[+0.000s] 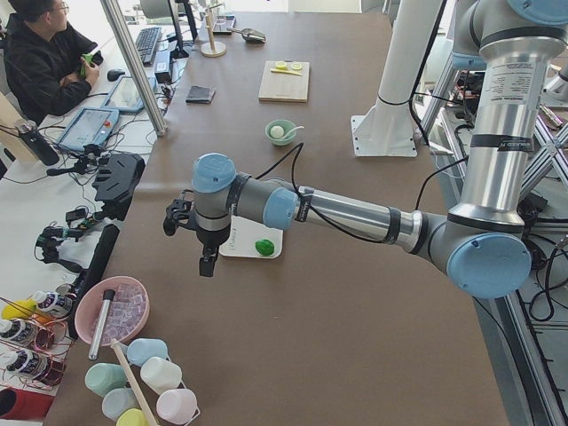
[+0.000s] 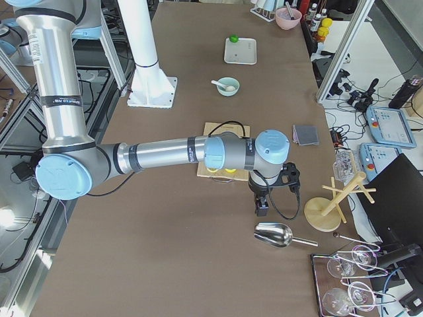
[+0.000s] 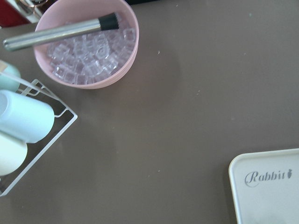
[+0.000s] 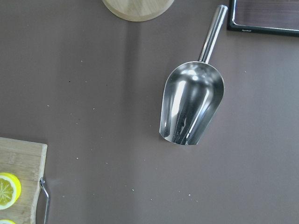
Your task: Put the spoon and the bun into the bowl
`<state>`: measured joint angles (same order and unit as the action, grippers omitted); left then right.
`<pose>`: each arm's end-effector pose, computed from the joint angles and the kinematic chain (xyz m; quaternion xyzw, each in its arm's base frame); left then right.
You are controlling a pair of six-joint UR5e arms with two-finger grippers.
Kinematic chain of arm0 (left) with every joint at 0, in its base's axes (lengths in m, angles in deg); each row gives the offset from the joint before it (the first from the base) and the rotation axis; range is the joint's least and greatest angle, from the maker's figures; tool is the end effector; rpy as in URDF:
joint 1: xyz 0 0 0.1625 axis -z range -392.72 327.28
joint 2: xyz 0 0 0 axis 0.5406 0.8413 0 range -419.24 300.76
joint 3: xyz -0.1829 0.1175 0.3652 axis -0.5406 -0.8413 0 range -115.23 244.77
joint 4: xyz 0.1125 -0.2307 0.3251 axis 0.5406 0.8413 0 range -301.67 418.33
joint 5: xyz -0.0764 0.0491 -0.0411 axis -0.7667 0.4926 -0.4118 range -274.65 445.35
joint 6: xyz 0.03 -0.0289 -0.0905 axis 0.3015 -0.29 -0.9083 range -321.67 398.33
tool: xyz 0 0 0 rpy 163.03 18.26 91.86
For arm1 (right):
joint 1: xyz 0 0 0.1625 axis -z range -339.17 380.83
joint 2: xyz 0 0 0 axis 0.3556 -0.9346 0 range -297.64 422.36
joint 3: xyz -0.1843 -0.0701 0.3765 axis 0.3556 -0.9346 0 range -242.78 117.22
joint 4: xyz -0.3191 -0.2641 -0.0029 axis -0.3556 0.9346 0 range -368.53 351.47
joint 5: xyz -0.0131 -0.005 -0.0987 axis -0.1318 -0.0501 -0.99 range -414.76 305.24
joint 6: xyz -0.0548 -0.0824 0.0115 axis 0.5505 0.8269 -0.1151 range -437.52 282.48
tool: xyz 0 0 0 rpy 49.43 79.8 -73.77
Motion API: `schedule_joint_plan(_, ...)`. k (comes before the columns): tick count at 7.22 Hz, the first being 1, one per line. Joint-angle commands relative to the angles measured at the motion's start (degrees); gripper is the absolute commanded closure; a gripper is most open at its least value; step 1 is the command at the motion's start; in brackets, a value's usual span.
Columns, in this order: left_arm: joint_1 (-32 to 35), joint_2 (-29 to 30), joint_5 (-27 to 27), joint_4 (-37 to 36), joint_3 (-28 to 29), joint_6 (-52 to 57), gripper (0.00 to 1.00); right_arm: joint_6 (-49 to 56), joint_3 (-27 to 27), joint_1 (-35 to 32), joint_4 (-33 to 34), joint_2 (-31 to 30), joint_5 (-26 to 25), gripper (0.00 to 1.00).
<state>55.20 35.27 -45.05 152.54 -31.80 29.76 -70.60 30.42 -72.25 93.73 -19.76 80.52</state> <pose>-0.0493 -0.5366 0.5578 0.0926 0.3524 -0.0068 0.9312 0.0916 -0.5372 0.5802 0.0241 -0.3843 -0.0270 0.9225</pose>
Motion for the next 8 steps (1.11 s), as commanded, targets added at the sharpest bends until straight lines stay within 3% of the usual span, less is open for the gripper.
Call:
schedule_joint_plan(1,1.11,-3.09,-0.29,-0.08,0.51,-0.13,0.02,2.05,-0.73,-1.84,5.41,0.12,0.16,0.0)
schedule_joint_plan(5,0.94,-3.45,-0.29,-0.43,0.68,-0.48,0.02,0.99,-4.76,-0.71,5.06,0.11,0.51,0.0)
schedule_joint_plan(8,0.94,-3.45,-0.29,-0.43,0.95,-0.48,0.02,0.55,-4.6,2.2,5.05,0.46,-0.28,0.0)
